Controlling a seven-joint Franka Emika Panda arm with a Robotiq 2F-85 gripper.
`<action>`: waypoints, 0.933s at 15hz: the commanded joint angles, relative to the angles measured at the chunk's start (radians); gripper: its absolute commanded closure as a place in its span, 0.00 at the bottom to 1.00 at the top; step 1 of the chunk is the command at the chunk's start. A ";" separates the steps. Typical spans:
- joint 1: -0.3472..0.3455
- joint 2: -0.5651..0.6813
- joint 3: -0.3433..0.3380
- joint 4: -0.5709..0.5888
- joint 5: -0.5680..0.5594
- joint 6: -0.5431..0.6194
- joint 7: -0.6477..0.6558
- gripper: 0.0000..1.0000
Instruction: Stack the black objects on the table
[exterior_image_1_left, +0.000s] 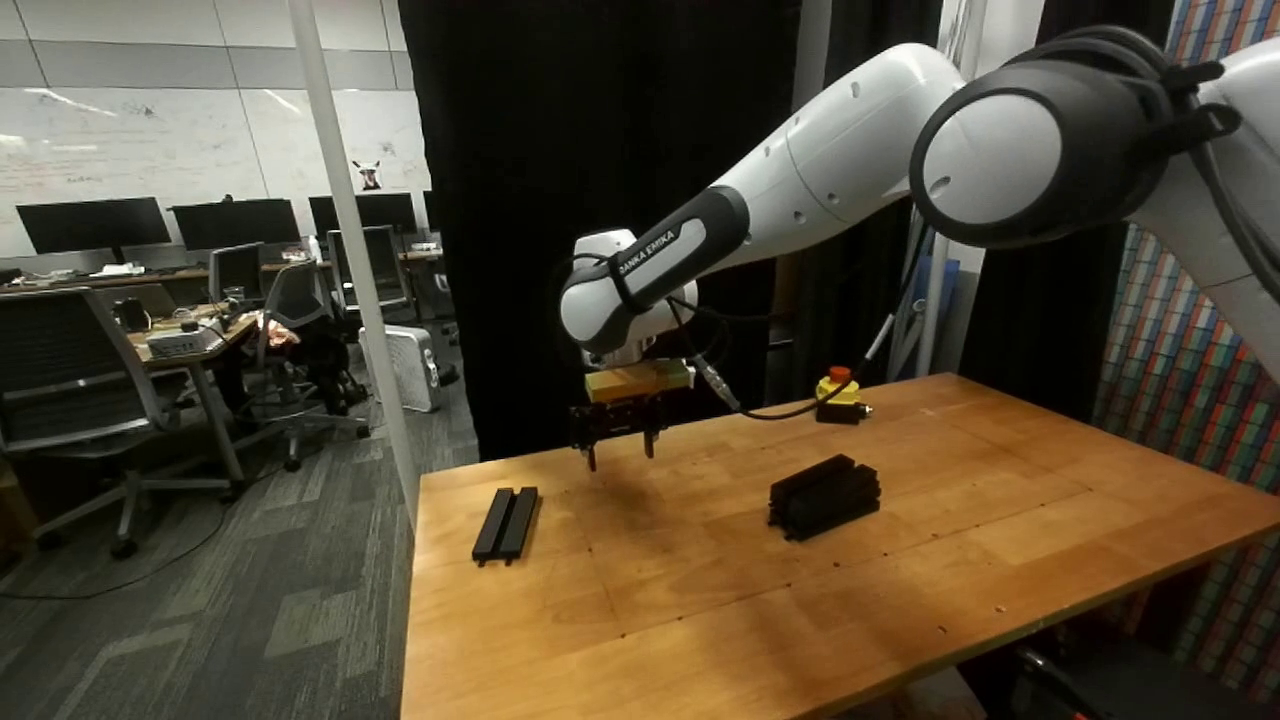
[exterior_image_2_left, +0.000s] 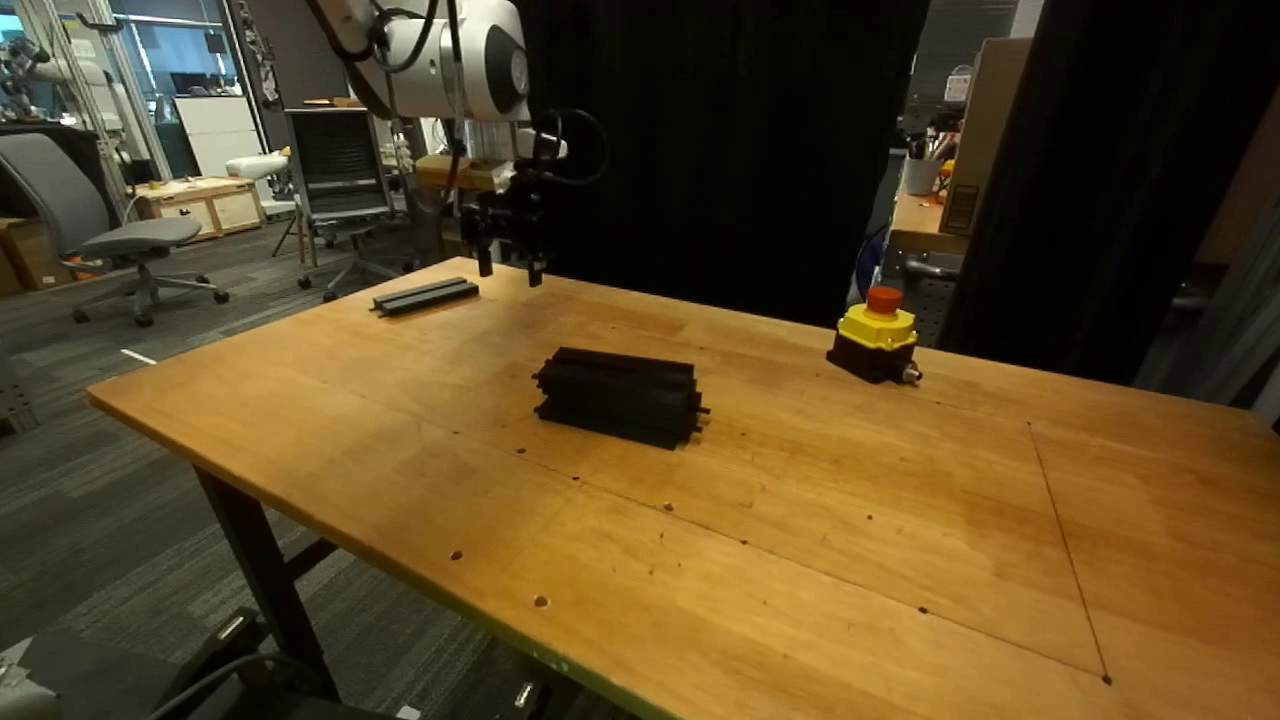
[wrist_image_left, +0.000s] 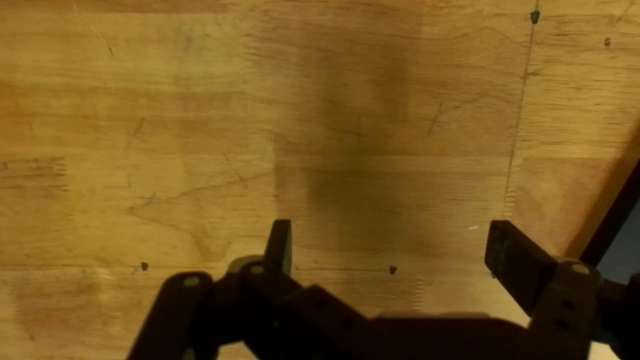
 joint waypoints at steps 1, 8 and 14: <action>0.014 0.096 0.012 0.181 0.043 -0.085 -0.110 0.00; 0.033 0.207 0.064 0.341 0.122 -0.114 -0.207 0.00; 0.081 0.290 0.064 0.457 0.154 -0.166 -0.151 0.00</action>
